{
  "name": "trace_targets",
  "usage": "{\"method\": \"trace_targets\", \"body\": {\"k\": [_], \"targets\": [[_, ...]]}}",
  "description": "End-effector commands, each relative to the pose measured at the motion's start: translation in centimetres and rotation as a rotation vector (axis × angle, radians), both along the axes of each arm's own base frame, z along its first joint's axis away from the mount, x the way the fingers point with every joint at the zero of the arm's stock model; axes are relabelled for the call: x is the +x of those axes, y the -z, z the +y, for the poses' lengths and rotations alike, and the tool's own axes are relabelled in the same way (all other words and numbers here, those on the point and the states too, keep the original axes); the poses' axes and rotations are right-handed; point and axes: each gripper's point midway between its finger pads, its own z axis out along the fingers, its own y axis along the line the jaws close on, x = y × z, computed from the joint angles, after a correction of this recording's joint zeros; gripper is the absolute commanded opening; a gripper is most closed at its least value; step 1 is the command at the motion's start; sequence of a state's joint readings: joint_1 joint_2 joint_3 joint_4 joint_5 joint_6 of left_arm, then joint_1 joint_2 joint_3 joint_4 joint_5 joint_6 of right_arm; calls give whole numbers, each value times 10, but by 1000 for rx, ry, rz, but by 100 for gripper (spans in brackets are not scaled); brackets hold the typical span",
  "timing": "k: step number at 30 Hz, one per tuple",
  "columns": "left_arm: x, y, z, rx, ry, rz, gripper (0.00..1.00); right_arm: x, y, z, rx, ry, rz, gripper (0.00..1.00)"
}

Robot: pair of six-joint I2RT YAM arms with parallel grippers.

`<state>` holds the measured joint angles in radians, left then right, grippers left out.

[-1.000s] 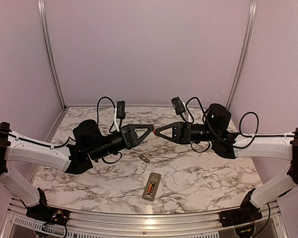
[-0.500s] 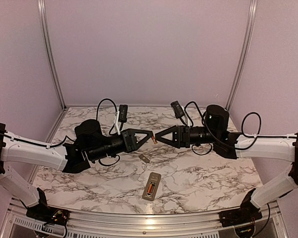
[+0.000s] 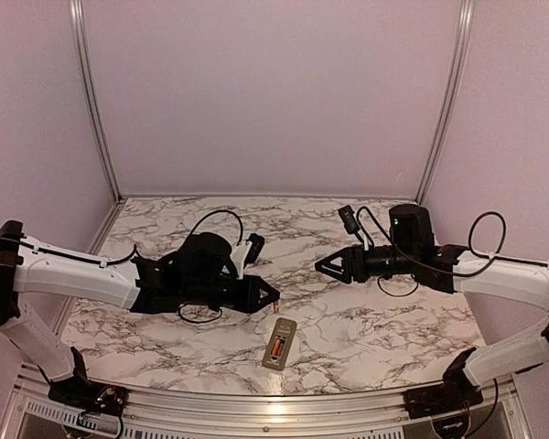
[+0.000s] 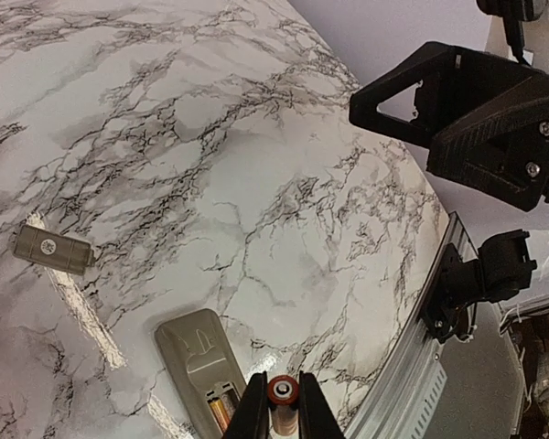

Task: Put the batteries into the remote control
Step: Place the battery in the battery compartment.

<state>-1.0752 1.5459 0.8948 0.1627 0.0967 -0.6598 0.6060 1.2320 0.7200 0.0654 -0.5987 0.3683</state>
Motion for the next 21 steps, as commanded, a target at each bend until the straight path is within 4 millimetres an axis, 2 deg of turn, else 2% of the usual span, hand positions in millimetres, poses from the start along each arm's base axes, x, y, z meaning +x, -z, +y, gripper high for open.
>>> {"method": "trace_targets", "body": {"k": [1, 6, 9, 21], "targets": [[-18, 41, -10, 162, 72, 45, 0, 2, 50, -12, -153, 39, 83, 47], [-26, 66, -17, 263, 86, 48, 0, 2, 73, -8, -180, 12, 136, 43], [-31, 75, -20, 288, 92, 46, 0, 0, 83, -5, -187, -6, 156, 42], [-34, 98, -25, 354, 77, 15, 0, -12, 100, 7, -220, -67, 165, 40]]}}
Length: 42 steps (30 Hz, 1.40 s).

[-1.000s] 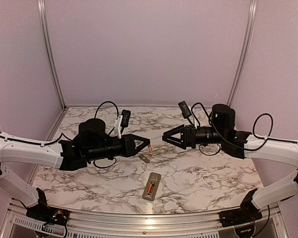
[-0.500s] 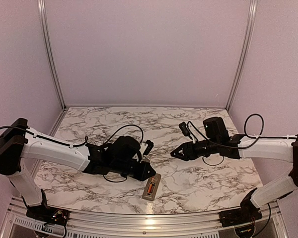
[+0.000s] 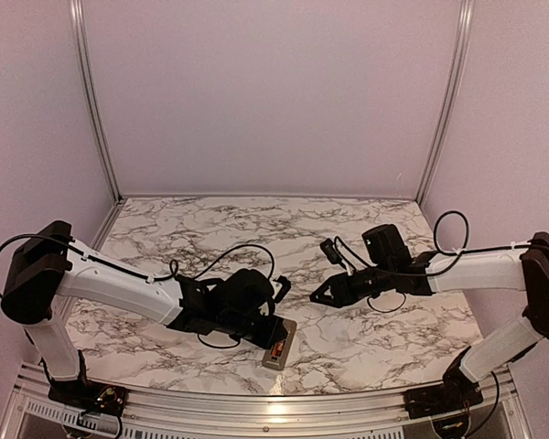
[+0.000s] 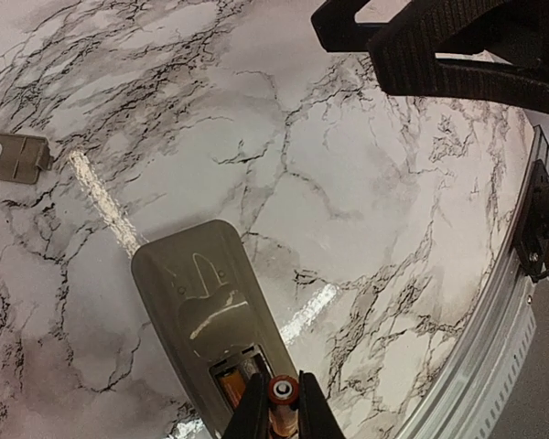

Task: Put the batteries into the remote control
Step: Place the battery in the battery compartment.

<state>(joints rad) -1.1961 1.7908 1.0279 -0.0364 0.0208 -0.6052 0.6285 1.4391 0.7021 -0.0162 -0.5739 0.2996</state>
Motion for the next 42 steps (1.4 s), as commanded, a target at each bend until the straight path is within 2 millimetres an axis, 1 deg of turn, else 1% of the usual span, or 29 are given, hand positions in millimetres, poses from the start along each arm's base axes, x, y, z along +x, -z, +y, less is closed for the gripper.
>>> {"method": "trace_targets", "body": {"k": [1, 8, 15, 20, 22, 27, 31, 35, 39, 42], "targets": [[2, 6, -2, 38, -5, -38, 0, -7, 5, 8, -15, -44, -17, 39], [-1, 15, -1, 62, -3, -50, 0, -14, 12, 16, -31, -71, -8, 39], [-4, 24, 2, 93, 9, -57, 0, -12, 10, 19, -30, -79, -17, 38], [-6, 25, 3, 100, 14, -62, 0, -11, 11, 20, -32, -82, -17, 38], [-7, 23, 3, 100, 13, -64, 2, -11, 12, 20, -33, -83, -16, 38], [-4, 13, 4, 104, 15, -84, 15, -11, 12, 20, -33, -84, -15, 38], [-2, -2, 5, 88, 11, -104, 30, -12, 11, 22, -32, -90, -20, 37], [-2, -20, 4, 45, 4, -120, 41, -15, 9, 27, -34, -105, -29, 33], [-3, -37, 8, -14, -6, -130, 42, -19, 4, 32, -35, -136, -48, 27], [-9, -41, 16, -80, 0, -133, 41, -25, 1, 36, -31, -172, -57, 24]]}}
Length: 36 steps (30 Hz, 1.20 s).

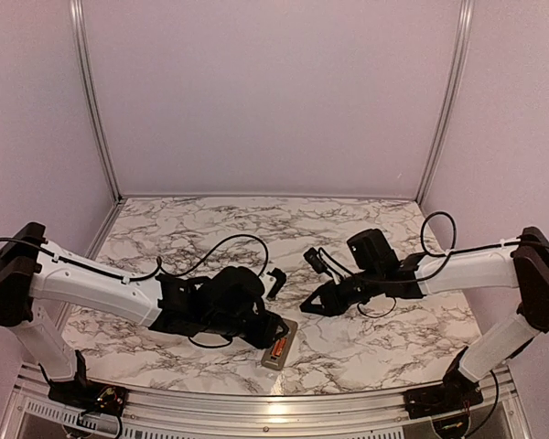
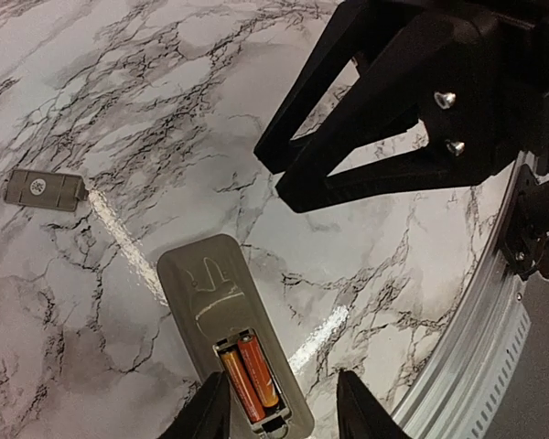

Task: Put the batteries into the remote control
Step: Place the battery in the battery compartment, then load the battery into the battery compartment.

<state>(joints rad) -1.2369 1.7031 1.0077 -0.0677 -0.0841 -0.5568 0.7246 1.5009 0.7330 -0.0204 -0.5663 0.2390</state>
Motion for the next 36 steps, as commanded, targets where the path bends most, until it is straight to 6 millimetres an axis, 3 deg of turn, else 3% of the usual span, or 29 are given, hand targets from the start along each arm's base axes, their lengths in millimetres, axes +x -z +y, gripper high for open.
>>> {"method": "trace_targets", "body": {"k": [1, 8, 18, 25, 36], "targets": [[-9, -13, 13, -101, 12, -19, 41, -4, -11, 13, 6, -62, -34, 23], [-25, 10, 41, -156, 53, -33, 43, -21, -5, 28, -21, -150, -35, 20], [-32, 40, 25, -98, 87, -1, 42, -38, 10, 44, -60, -221, -18, 16], [-30, 54, 28, -63, 55, 15, 39, -43, 16, 48, -66, -243, 0, 14], [-29, 63, 28, -35, 48, 26, 38, -52, 28, 55, -88, -285, 32, 9]]}}
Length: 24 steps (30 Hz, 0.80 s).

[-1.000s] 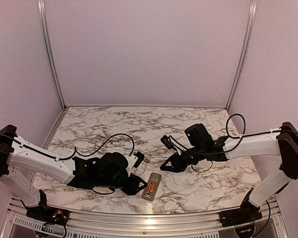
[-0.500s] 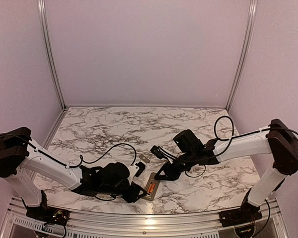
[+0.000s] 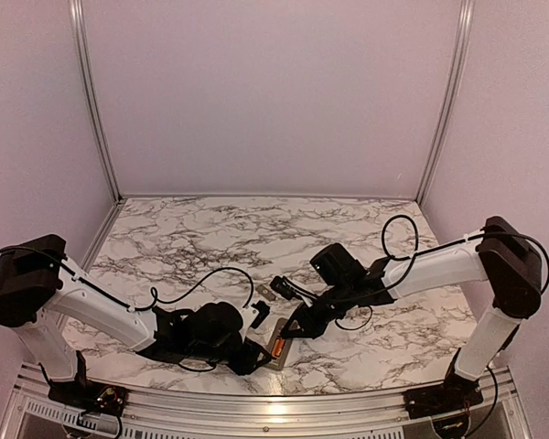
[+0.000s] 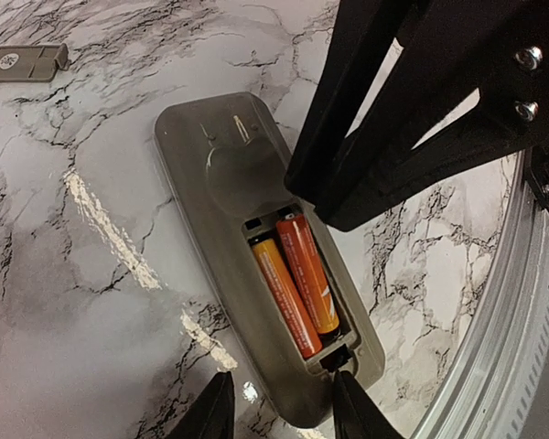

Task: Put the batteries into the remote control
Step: Load the battery into the battery compartment.

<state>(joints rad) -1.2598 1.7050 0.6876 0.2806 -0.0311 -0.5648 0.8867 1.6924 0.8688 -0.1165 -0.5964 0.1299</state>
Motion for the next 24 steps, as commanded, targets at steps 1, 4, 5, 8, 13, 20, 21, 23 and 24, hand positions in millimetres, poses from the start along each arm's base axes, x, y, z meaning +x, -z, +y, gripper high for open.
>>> {"method": "trace_targets", "body": {"k": [1, 4, 5, 8, 13, 20, 21, 23, 24], "targets": [[2, 1, -5, 7, -9, -4, 38, -6, -4, 9, 4, -36, -3, 9], [2, 4, -4, 18, -10, -2, 38, -6, -2, 9, 1, -36, -1, 9], [2, 5, -4, 19, -10, 0, 38, -6, -2, 8, -1, -34, -1, 9], [2, 5, -3, 24, -11, 0, 38, -4, -1, 9, -5, -28, -4, 9], [2, 6, -3, 27, -13, 3, 38, 0, -3, 11, -1, -21, -20, 10], [2, 7, -4, 30, -12, 5, 38, 3, -1, 13, -9, -18, -21, 11], [2, 7, -4, 32, -12, 4, 38, 3, 0, 13, -14, -19, -20, 11], [2, 7, -4, 31, -12, 5, 38, 3, 2, 13, -19, -20, -19, 12], [2, 6, -4, 30, -11, 5, 38, 3, 3, 13, -21, -21, -19, 12]]}}
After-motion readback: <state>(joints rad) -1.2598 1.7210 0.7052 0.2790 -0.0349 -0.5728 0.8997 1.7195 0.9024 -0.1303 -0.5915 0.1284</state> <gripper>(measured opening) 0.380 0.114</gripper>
